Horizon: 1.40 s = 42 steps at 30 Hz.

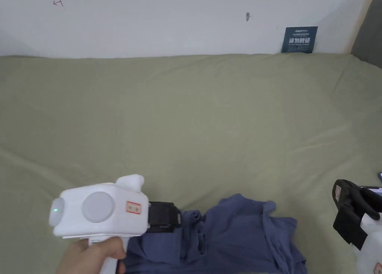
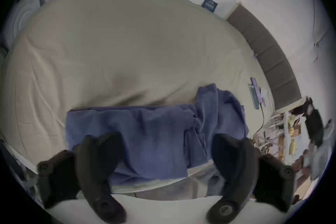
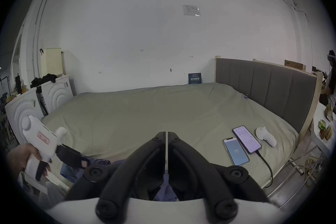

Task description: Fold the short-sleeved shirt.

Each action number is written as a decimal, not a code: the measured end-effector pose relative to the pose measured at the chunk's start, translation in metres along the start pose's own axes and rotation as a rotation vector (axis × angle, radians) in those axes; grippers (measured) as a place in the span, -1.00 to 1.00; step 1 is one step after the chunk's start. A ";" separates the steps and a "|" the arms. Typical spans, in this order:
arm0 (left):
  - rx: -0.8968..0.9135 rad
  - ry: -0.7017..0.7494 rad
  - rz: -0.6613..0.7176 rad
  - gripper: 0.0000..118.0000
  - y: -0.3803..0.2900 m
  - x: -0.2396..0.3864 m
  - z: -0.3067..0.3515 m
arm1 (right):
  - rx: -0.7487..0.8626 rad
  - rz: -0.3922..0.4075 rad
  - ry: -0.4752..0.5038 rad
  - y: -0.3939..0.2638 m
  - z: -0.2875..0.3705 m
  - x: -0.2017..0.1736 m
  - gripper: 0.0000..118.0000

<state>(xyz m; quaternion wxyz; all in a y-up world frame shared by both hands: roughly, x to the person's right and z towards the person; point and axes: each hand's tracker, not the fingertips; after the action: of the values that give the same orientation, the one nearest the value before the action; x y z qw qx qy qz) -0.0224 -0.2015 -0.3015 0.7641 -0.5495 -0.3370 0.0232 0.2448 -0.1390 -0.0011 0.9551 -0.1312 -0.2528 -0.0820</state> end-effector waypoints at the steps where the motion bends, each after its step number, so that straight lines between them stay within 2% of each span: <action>1: 0.052 -0.029 0.028 -0.05 -0.002 -0.011 0.007 | -0.002 -0.006 0.005 -0.001 -0.001 -0.001 -0.91; 2: 0.060 -0.060 0.051 -0.79 -0.002 -0.021 0.007 | -0.005 -0.009 0.010 -0.002 -0.003 -0.002 -0.91; 3: 0.051 -0.067 0.083 -1.00 -0.004 -0.027 0.004 | -0.007 -0.008 0.014 -0.003 -0.004 -0.003 -0.91; 7: -0.041 -0.088 0.100 -1.00 -0.016 -0.034 -0.042 | -0.027 -0.007 0.027 -0.007 -0.007 -0.008 -0.91; 11: -0.126 -0.279 0.169 -1.00 -0.032 -0.010 -0.103 | -0.040 0.003 0.024 -0.010 -0.007 -0.008 -0.91; 13: -0.105 -0.240 0.115 -1.00 -0.040 -0.002 -0.112 | -0.050 0.001 0.020 -0.010 -0.008 -0.007 -0.91; 16: -0.105 -0.262 0.132 -1.00 -0.028 -0.012 -0.086 | -0.056 0.009 0.021 -0.009 -0.008 -0.007 -0.91; 19: -0.056 -0.184 0.002 -1.00 -0.021 -0.027 -0.036 | -0.050 0.014 0.026 -0.005 -0.011 -0.011 -0.91; 21: -0.013 -0.157 -0.016 -1.00 -0.020 -0.046 0.003 | -0.043 0.012 0.031 -0.004 -0.011 -0.016 -0.91; 25: 0.053 -0.141 0.071 -1.00 -0.024 -0.103 0.056 | -0.047 0.017 0.055 -0.003 -0.016 -0.028 -0.91; 29: 0.060 -0.120 0.137 -1.00 -0.030 -0.139 0.060 | -0.053 0.035 0.062 -0.004 -0.018 -0.038 -0.91; 30: 0.057 -0.172 0.163 -0.97 -0.032 -0.146 0.056 | -0.055 0.034 0.063 -0.004 -0.018 -0.040 -0.91; 31: 0.045 -0.240 0.168 -0.57 -0.032 -0.152 0.050 | -0.057 0.034 0.064 -0.004 -0.019 -0.042 -0.91; 33: 0.041 -0.314 0.162 0.65 -0.033 -0.155 0.035 | -0.069 0.037 0.064 -0.005 -0.021 -0.045 -0.91; 34: 0.015 -0.349 0.159 0.99 -0.033 -0.156 0.026 | -0.074 0.044 0.063 -0.006 -0.022 -0.046 -0.91; 36: -0.010 -0.400 0.183 0.98 -0.030 -0.158 0.012 | -0.083 0.055 0.060 -0.007 -0.023 -0.048 -0.91; 39: -0.016 -0.385 0.192 0.98 -0.026 -0.161 -0.014 | -0.083 0.056 0.065 -0.007 -0.023 -0.048 -0.91; 42: -0.063 -0.526 0.260 0.98 -0.025 -0.157 -0.036 | -0.087 0.072 0.060 -0.006 -0.024 -0.049 -0.91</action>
<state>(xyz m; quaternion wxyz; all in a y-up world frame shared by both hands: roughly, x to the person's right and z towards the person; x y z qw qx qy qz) -0.1331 -0.3050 -0.3629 0.6237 -0.5866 -0.4510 0.2520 0.2125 -0.1478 -0.0448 0.9579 -0.1793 -0.2155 -0.0622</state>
